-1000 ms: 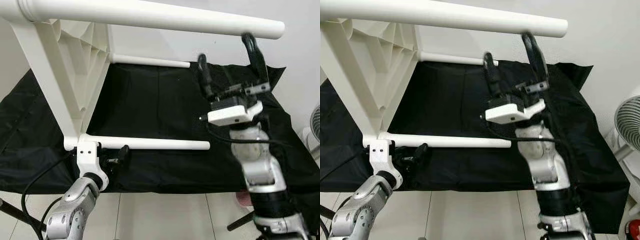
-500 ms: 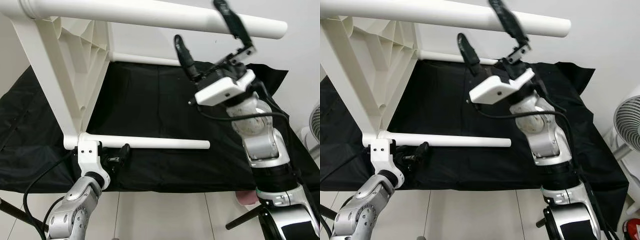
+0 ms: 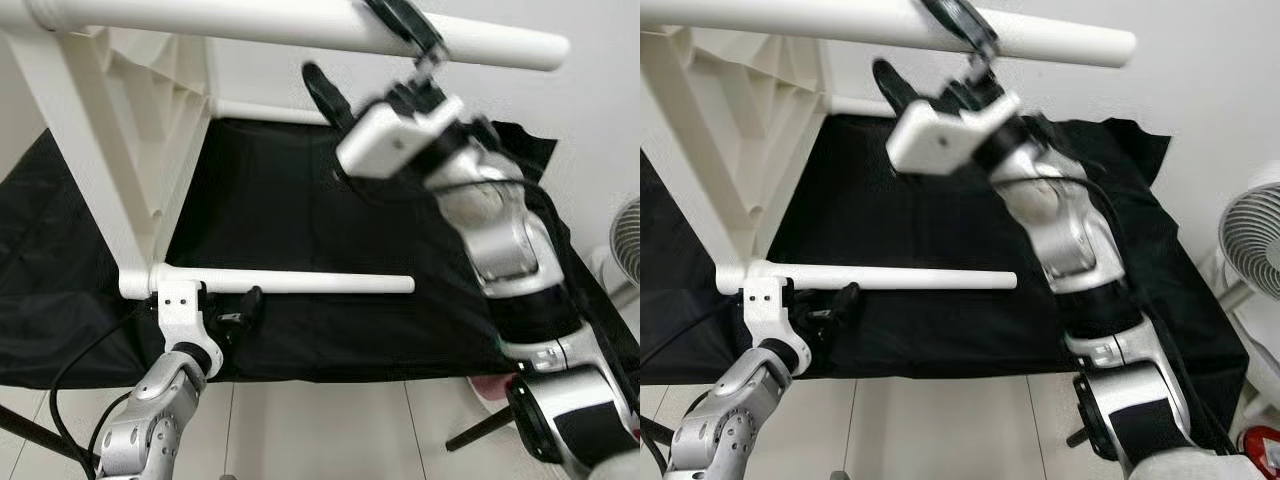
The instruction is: Building children table
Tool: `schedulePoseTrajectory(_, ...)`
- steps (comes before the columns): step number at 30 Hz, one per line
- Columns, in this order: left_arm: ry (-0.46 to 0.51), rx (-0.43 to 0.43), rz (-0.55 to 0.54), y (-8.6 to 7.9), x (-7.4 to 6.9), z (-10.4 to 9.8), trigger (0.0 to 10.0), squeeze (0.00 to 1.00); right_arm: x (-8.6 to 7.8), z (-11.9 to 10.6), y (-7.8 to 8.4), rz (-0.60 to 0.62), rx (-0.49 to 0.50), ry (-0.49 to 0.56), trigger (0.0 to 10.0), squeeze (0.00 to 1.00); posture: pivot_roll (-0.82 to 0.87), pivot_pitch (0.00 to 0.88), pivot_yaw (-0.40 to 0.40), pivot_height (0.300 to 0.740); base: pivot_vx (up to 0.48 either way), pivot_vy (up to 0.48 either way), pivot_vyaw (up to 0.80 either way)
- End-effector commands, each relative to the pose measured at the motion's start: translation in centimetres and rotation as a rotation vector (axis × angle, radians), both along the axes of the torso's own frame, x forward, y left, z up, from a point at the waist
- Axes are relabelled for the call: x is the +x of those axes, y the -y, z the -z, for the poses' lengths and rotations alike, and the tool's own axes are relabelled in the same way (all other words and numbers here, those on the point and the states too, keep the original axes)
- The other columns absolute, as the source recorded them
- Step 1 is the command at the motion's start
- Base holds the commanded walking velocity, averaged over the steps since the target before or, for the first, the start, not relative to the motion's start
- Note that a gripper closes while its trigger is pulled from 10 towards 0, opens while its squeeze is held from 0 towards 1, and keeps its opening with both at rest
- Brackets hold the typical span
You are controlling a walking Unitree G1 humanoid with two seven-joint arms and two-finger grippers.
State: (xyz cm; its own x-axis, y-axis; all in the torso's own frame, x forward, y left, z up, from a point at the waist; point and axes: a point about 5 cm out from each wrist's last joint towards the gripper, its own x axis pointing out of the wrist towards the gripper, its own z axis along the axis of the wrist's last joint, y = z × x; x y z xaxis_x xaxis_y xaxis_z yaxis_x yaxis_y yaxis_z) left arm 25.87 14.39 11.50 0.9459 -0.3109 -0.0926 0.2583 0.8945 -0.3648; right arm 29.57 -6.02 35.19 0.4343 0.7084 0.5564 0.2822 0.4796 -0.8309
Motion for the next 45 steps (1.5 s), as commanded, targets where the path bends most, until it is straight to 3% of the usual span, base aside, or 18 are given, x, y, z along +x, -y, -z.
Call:
schedulePoseTrajectory(1,0.002,0.001,-0.005,0.0,0.0,-0.3,10.0,0.00,0.2,-0.4,-0.6,0.050,-0.004,0.030,10.0,0.00,0.01,0.070,-0.014,0.740,0.000,0.000,0.00)
schedulePoseTrajectory(8,-0.012,-0.012,-0.010,0.0,-0.2,-0.3,10.0,0.00,0.5,-1.1,-1.3,0.108,0.054,0.017,10.0,0.00,0.01,0.067,-0.016,0.740,0.000,0.000,0.00)
schedulePoseTrajectory(9,-0.015,-0.019,-0.013,0.1,-0.3,-0.4,10.0,0.00,0.6,-1.1,-1.2,0.114,0.064,0.007,3.8,0.00,0.01,0.066,-0.017,0.740,0.000,0.000,0.00)
schedulePoseTrajectory(13,-0.019,-0.028,-0.015,0.1,-0.3,-0.5,10.0,0.00,0.6,-1.2,-1.1,0.124,0.073,-0.002,3.8,0.00,0.01,0.064,-0.019,0.740,0.000,0.000,0.00)
schedulePoseTrajectory(14,-0.023,-0.044,-0.018,0.2,-0.4,-0.6,10.0,0.00,0.7,-1.1,-0.9,0.143,0.078,-0.006,0.0,0.00,0.01,0.068,-0.022,0.740,0.000,0.000,0.00)
schedulePoseTrajectory(22,-0.134,-0.150,-0.119,-0.2,0.5,-0.8,10.0,0.00,0.7,-1.1,0.9,0.231,0.126,-0.008,0.0,0.00,0.00,0.085,-0.028,0.740,0.000,0.000,0.00)
schedulePoseTrajectory(33,-0.107,-0.216,-0.154,-0.1,2.5,-2.1,10.0,0.00,-0.1,-1.5,2.2,0.248,0.241,0.013,0.0,0.00,0.00,0.078,-0.016,0.740,0.000,0.000,0.00)
schedulePoseTrajectory(37,-0.121,-0.287,-0.183,0.2,3.6,-2.6,10.0,0.00,-0.7,-1.8,3.2,0.267,0.317,0.034,0.0,0.00,-0.01,0.075,-0.009,0.740,0.000,0.000,0.00)
schedulePoseTrajectory(45,-0.132,-0.327,-0.255,-0.3,4.7,-3.1,10.0,0.00,-1.5,-2.3,4.8,0.295,0.417,0.064,0.0,0.00,-0.01,0.076,-0.003,0.740,0.000,0.000,0.00)
